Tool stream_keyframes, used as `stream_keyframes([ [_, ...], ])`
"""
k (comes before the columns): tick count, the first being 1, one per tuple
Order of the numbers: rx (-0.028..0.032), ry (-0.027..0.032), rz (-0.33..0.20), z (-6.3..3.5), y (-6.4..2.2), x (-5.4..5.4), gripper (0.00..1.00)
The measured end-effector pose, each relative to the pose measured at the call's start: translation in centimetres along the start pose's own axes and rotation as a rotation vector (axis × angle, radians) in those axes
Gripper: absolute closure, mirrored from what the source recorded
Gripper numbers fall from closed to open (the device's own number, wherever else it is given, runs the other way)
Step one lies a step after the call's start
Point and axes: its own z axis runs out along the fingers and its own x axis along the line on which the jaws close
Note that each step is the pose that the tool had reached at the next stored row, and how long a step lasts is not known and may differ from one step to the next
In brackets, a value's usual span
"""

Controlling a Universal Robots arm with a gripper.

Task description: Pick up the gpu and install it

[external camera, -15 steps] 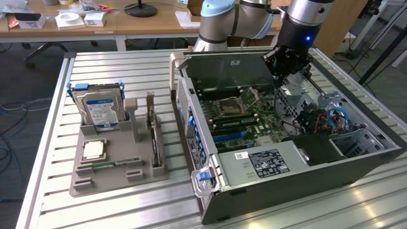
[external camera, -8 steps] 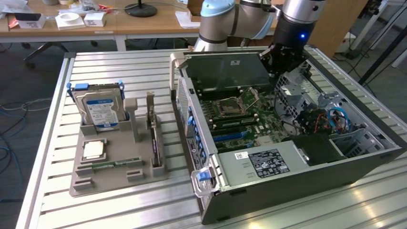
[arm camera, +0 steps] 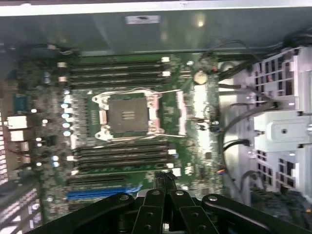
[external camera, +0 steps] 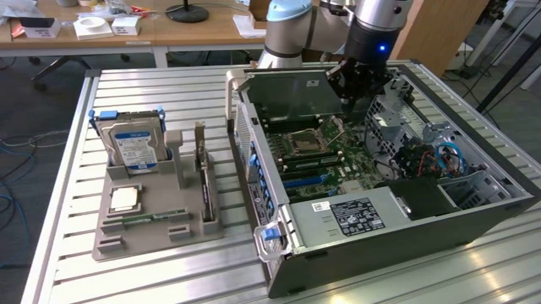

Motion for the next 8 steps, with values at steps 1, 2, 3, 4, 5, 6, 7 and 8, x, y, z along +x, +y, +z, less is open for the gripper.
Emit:
stream_keyframes([
  [1, 0.0001, -0.0001, 0.0, -0.03, -0.04, 0.4, 0.9],
  [2, 0.0001, 0.0, 0.0, -0.05, -0.08, 0.9, 0.9],
  [3, 0.0001, -0.0001, 0.0, -0.07, -0.12, 1.3, 0.9],
  [4, 0.0001, -0.0001, 0.0, -0.09, -0.17, 1.8, 0.9],
  [5, 0.0002, -0.0001, 0.0, -0.11, -0.23, 2.3, 0.9],
  [6, 0.0012, 0.0, 0.0, -0.13, -0.33, 2.6, 0.9],
  [7, 0.0031, -0.0001, 0.0, -0.14, -0.46, 2.8, 0.9],
  [8, 0.0055, -0.0002, 0.0, -0.14, -0.64, 2.9, 0.9],
])
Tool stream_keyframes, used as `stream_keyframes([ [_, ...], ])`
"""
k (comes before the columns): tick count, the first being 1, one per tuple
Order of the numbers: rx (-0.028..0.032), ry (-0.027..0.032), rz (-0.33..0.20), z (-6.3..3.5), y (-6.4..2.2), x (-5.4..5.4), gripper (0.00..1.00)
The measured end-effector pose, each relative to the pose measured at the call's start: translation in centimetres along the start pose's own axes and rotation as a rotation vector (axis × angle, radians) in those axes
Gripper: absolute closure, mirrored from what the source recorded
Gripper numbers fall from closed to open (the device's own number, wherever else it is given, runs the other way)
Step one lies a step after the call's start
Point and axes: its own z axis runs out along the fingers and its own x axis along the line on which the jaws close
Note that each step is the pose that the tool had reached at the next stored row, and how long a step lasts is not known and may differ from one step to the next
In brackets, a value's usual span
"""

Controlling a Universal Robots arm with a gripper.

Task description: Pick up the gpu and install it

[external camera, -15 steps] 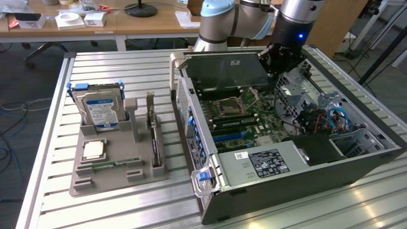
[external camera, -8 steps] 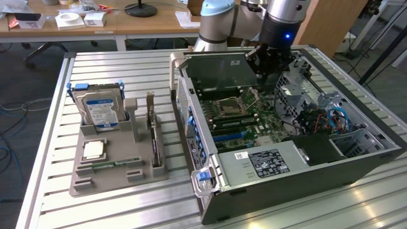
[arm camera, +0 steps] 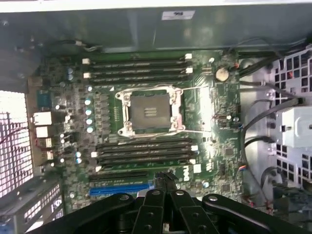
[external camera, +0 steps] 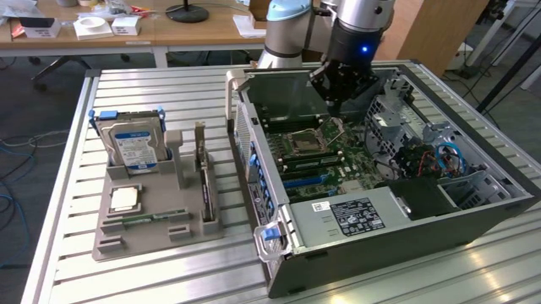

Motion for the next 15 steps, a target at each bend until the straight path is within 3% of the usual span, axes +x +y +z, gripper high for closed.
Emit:
stream_keyframes([
  [8, 0.0302, 0.0024, -0.001, -0.01, -1.91, -0.1, 0.9],
  [15, 0.0322, 0.0022, -0.001, -0.03, -4.31, -0.3, 0.9],
])
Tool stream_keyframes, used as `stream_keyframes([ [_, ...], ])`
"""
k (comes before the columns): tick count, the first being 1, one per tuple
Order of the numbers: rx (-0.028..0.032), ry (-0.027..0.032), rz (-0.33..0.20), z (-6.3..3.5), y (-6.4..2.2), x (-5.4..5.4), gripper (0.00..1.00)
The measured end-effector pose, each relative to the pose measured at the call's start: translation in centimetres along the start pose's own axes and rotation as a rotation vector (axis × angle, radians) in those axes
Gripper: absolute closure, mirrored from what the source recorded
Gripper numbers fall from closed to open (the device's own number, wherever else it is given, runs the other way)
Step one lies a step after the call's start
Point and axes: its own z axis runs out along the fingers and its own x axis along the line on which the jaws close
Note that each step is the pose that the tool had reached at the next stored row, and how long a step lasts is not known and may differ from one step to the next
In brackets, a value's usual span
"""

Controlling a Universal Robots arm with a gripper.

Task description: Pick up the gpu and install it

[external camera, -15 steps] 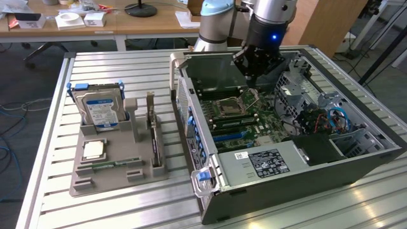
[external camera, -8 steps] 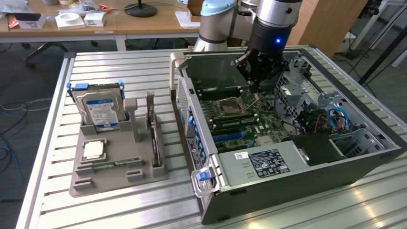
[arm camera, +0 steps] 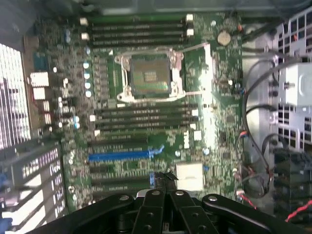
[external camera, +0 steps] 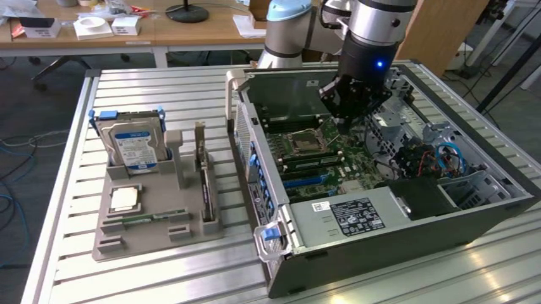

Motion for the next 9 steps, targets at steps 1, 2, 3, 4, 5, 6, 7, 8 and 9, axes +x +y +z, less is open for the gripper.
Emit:
stream_keyframes([
  [1, -0.0002, 0.0001, 0.0, 0.01, -0.05, 0.01, 0.9],
  [2, -0.0001, 0.0001, 0.0, 0.01, -0.05, 0.01, 0.9],
  [3, 0.0, 0.0001, 0.0, 0.01, -0.05, 0.01, 0.9],
  [4, 0.0, 0.0002, 0.0, 0.0, -0.05, 0.0, 0.9],
  [5, 0.0, 0.0001, 0.0, 0.0, -0.05, 0.0, 0.9],
  [6, 0.0001, 0.0002, 0.0, 0.0, -0.05, 0.0, 0.9],
  [7, 0.0, 0.0002, 0.0, 0.0, -0.06, 0.0, 0.9],
  [8, 0.0001, 0.0002, 0.0, 0.0, -0.05, 0.0, 0.9],
  [9, 0.0001, 0.0002, 0.0, 0.0, -0.06, 0.0, 0.9],
])
